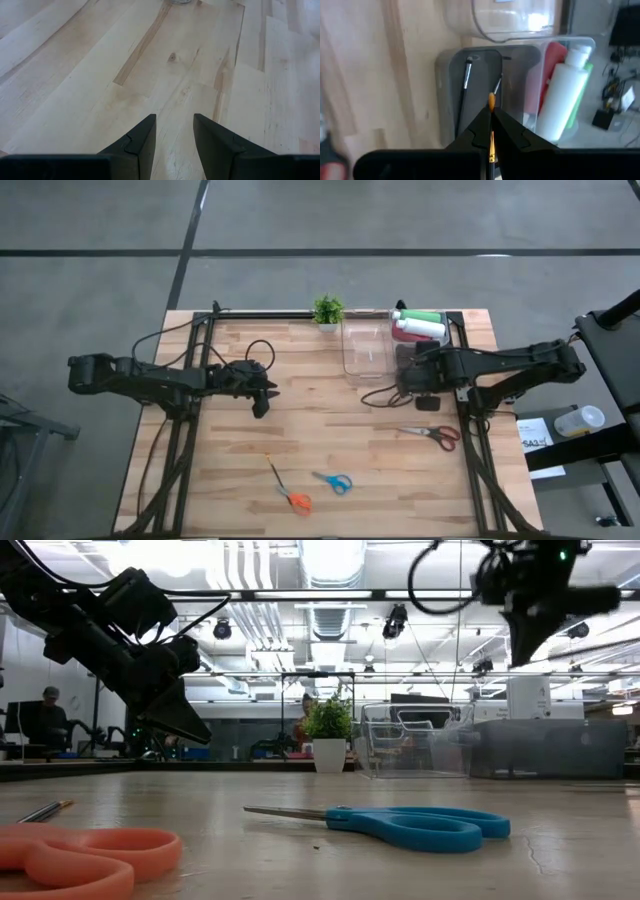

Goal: Pick & Place Paint Supplies
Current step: Put the left gold paintbrush into the black bin

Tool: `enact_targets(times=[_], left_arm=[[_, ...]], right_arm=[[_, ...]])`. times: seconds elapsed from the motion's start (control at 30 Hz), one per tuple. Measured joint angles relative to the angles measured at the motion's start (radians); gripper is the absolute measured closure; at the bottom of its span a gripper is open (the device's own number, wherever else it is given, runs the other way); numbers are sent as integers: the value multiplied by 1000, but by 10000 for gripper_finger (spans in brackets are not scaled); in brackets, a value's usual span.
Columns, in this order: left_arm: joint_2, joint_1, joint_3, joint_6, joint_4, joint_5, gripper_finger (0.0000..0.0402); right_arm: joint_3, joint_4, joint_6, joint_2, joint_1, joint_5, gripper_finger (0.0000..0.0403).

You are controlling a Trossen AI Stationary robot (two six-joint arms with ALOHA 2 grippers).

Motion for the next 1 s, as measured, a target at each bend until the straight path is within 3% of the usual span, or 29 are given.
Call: enact_targets(times=[0.2, 0.53, 0.83, 1.0], left_arm=[[0, 0, 0, 0, 0, 0, 263], [0, 1, 0, 0, 0, 0, 263], [0, 1, 0, 0, 0, 0, 263], [0, 1, 0, 0, 0, 0, 263]], right_arm=[[-135, 178, -180, -52, -100, 0, 394], [-227, 438, -373, -53, -265, -33, 394], [-286, 550, -444, -53, -354, -131, 394], [-326, 614, -456, -53, -388, -135, 394]])
